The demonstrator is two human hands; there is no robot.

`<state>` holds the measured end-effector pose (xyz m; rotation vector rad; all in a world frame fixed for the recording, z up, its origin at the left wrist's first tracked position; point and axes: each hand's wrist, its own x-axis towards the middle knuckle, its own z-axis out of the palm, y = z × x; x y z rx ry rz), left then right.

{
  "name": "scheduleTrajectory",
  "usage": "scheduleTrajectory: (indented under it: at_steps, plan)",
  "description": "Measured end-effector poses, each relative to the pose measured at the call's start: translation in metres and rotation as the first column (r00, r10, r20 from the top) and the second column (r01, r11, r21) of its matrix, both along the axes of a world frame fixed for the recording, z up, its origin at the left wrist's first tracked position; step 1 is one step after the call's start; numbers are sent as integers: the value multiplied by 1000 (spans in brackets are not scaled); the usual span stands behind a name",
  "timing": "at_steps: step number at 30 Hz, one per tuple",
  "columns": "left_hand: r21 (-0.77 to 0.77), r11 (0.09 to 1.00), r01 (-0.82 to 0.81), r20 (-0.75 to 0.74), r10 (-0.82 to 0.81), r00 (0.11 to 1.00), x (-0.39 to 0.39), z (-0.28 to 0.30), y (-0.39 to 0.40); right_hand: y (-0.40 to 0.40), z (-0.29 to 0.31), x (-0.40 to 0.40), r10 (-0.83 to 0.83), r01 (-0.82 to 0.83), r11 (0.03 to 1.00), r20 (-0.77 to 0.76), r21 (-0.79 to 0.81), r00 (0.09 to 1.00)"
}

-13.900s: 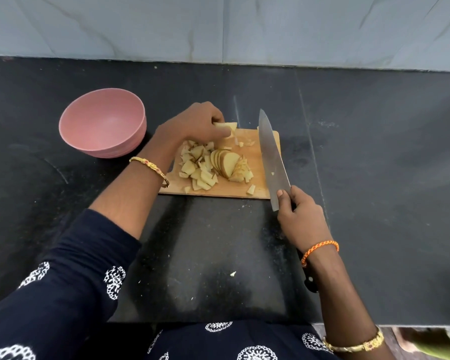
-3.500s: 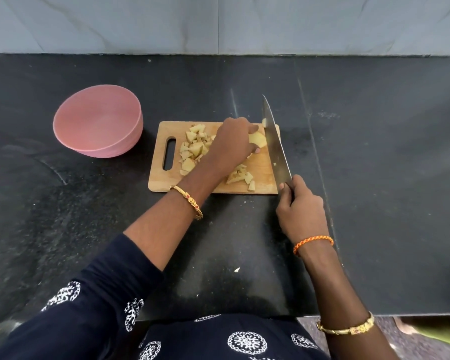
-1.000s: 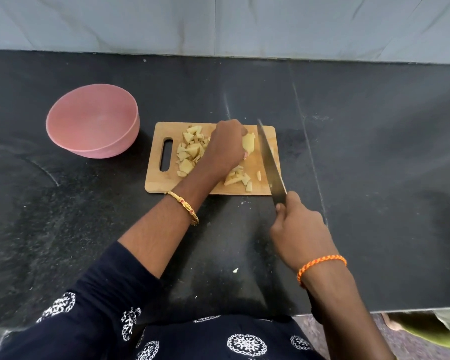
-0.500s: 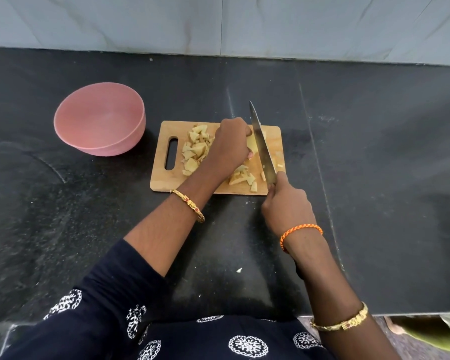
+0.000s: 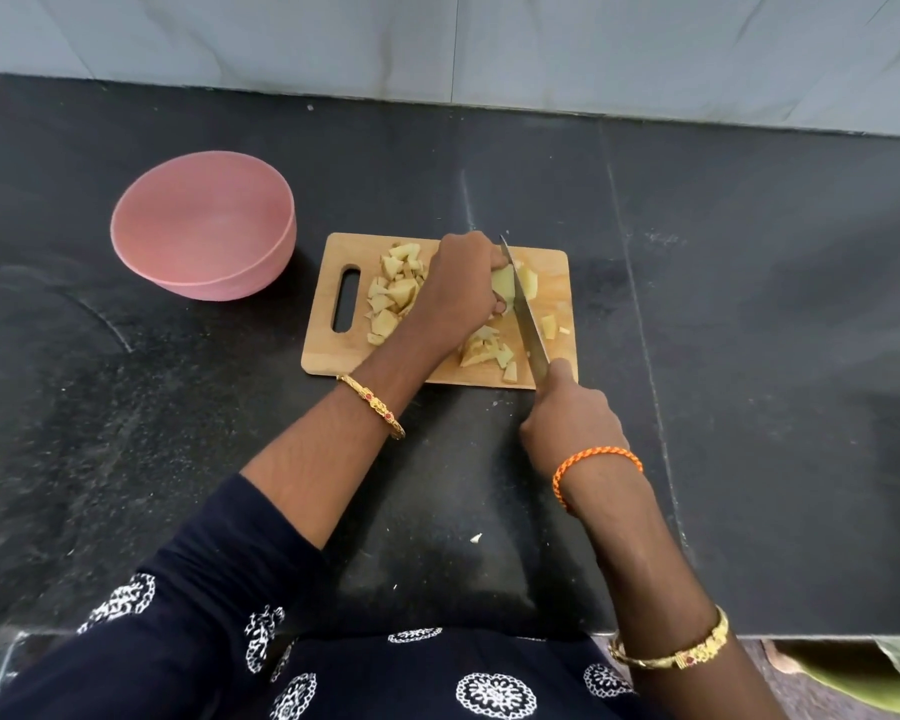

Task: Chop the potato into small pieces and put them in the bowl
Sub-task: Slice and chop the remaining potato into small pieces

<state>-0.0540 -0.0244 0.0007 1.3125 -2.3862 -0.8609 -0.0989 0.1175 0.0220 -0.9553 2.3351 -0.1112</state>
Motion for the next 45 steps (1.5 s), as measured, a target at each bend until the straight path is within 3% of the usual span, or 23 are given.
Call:
scheduleTrajectory:
  at_steps: [7, 13, 29, 45]
  plan:
    - [-2, 1000, -3, -10, 3, 1000, 0, 2, 0, 35, 11, -5, 32, -30, 998, 46, -51, 998]
    - [-14, 1000, -20, -28, 20, 999, 3, 2, 2, 26, 9, -2, 15, -20, 984, -31, -177, 999]
    - [50, 995, -88, -105, 93, 990, 3, 0, 0, 8, -7, -3, 70, -88, 987, -134, -135, 988]
    - [-33, 999, -24, -122, 20, 992, 6, -6, -6, 11, 9, -22, 150, -150, 988, 2, 28, 989]
